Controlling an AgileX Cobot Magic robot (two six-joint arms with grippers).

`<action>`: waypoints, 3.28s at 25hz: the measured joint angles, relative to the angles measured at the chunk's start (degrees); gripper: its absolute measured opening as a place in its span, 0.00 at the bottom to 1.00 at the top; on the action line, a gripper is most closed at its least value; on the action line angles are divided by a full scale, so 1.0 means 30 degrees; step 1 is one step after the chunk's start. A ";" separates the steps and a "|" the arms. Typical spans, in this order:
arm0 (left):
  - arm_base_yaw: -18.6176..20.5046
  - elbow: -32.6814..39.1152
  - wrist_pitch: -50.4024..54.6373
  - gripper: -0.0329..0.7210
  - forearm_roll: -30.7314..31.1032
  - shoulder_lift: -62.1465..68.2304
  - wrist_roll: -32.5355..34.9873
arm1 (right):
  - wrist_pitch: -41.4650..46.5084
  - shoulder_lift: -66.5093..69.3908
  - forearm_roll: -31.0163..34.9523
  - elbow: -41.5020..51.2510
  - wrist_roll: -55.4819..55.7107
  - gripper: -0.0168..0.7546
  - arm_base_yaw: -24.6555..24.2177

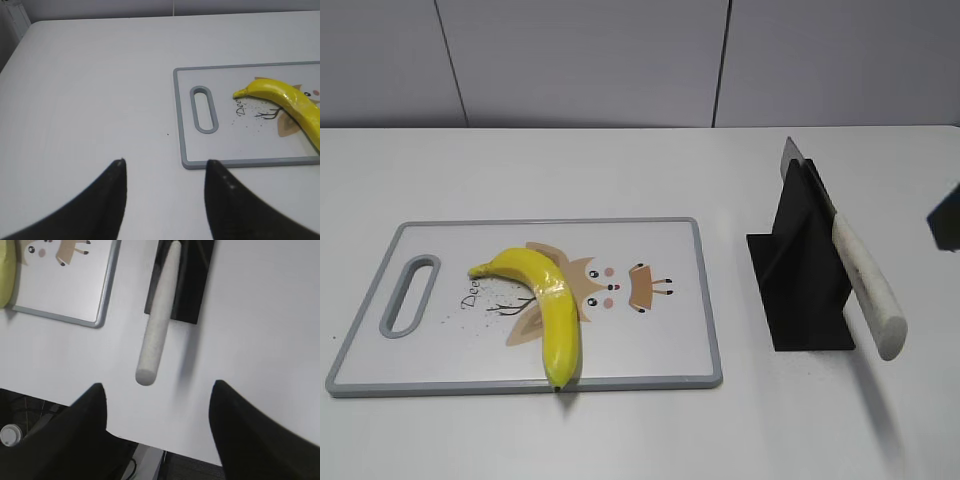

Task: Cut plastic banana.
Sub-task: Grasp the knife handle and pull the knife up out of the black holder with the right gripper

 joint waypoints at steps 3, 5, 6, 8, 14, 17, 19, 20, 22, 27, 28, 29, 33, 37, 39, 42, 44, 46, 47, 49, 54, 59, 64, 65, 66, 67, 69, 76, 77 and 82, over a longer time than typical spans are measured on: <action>0.0000 0.0000 0.0000 0.69 0.0000 0.0000 0.0000 | 0.0025 0.1358 0.0024 -0.0913 0.0022 0.69 0.0882; 0.0000 0.0000 0.0000 0.69 0.0000 0.0000 0.0000 | 0.0076 0.2226 0.0070 -0.1277 0.0174 0.69 0.1168; 0.0000 0.0000 0.0000 0.69 0.0000 0.0000 0.0000 | 0.0102 0.2575 0.0085 -0.1359 0.0375 0.69 0.1193; 0.0000 0.0000 0.0000 0.69 0.0000 0.0000 0.0000 | 0.0179 0.3365 0.0051 -0.1423 0.0980 0.69 0.1210; 0.0000 0.0000 0.0000 0.69 0.0000 0.0000 0.0000 | 0.0197 0.5449 -0.0423 -0.1462 0.2151 0.69 0.1217; 0.0000 0.0000 0.0000 0.69 0.0000 0.0000 0.0000 | 0.0179 0.6398 -0.1550 -0.1462 0.3377 0.69 0.1217; 0.0000 0.0000 0.0000 0.69 0.0019 0.0000 0.0000 | 0.0146 0.7037 -0.2031 -0.1462 0.3862 0.69 0.1217; 0.0000 0.0000 0.0000 0.69 0.0019 0.0000 0.0000 | 0.0067 0.7299 -0.2058 -0.1462 0.3990 0.69 0.1217; 0.0000 0.0000 0.0000 0.69 0.0019 0.0000 0.0000 | -0.0123 0.7917 -0.1963 -0.1462 0.4076 0.69 0.1217; 0.0000 0.0000 0.0000 0.69 0.0019 0.0000 0.0000 | -0.0379 0.9223 -0.2140 -0.1462 0.4134 0.69 0.1217; 0.0000 0.0000 0.0000 0.69 0.0019 0.0000 0.0000 | -0.0379 0.9508 -0.2400 -0.1464 0.4134 0.69 0.1217; 0.0000 0.0000 0.0000 0.69 0.0019 0.0000 0.0000 | -0.0379 0.9777 -0.2705 -0.1464 0.4134 0.69 0.1217; 0.0000 0.0000 0.0000 0.69 0.0039 0.0000 0.0000 | -0.0439 1.0668 -0.3219 -0.1479 0.4156 0.69 0.1217; 0.0000 0.0000 0.0000 0.69 0.0039 0.0000 0.0000 | -0.0480 1.1500 -0.3219 -0.1479 0.4156 0.69 0.1217; 0.0000 0.0000 0.0000 0.69 0.0039 0.0000 0.0000 | -0.0494 1.1799 -0.3219 -0.1479 0.4156 0.67 0.1217; 0.0000 0.0000 0.0000 0.69 0.0039 0.0000 0.0000 | -0.0494 1.2068 -0.3198 -0.1479 0.4194 0.60 0.1217; 0.0000 0.0000 0.0000 0.69 0.0039 0.0000 0.0000 | -0.0494 1.2127 -0.3006 -0.1479 0.4234 0.48 0.1217; 0.0000 0.0000 0.0000 0.69 0.0039 0.0000 0.0000 | -0.0494 1.2146 -0.2415 -0.1479 0.4310 0.32 0.1217; 0.0000 0.0000 0.0000 0.69 0.0039 0.0000 0.0000 | -0.0433 1.2146 -0.2313 -0.1479 0.4593 0.27 0.1195; 0.0000 0.0000 0.0000 0.69 0.0039 0.0000 0.0000 | -0.0513 1.2146 -0.2047 -0.1501 0.4710 0.27 0.1143; 0.0006 0.0000 0.0000 0.69 0.0039 0.0000 0.0000 | -0.0574 1.2146 -0.1986 -0.1501 0.4774 0.27 0.1127; 0.0006 0.0000 0.0000 0.69 0.0039 0.0000 0.0000 | -0.0776 1.1320 -0.1715 -0.1501 0.4789 0.27 0.1127; 0.0006 0.0000 0.0000 0.69 0.0039 0.0000 0.0000 | -0.0832 0.9286 -0.1552 -0.1501 0.4847 0.27 0.1127; 0.0006 0.0000 0.0000 0.69 0.0039 0.0000 0.0000 | -0.0786 0.8924 -0.1554 -0.1501 0.4847 0.27 0.1147; 0.0006 0.0000 0.0000 0.69 0.0039 0.0000 0.0000 | -0.0781 0.8504 -0.1554 -0.1501 0.4847 0.27 0.1147; 0.0006 0.0000 0.0000 0.69 0.0039 0.0000 0.0000 | -0.0766 0.8083 -0.1644 -0.1501 0.4903 0.27 0.1147; 0.0006 0.0000 0.0000 0.69 0.0039 0.0000 0.0000 | -0.0783 0.7328 -0.1995 -0.1501 0.5028 0.27 0.1165; 0.0006 0.0000 0.0000 0.69 0.0039 0.0000 0.0000 | -0.0783 0.4814 -0.3020 -0.1501 0.5436 0.27 0.1184; 0.0006 0.0000 0.0000 0.69 0.0039 0.0000 0.0000 | -0.0764 0.4446 -0.3237 -0.1501 0.5494 0.27 0.1184; 0.0006 0.0000 0.0000 0.69 0.0039 0.0000 0.0000 | -0.0747 0.2980 -0.3797 -0.1768 0.5602 0.27 0.1184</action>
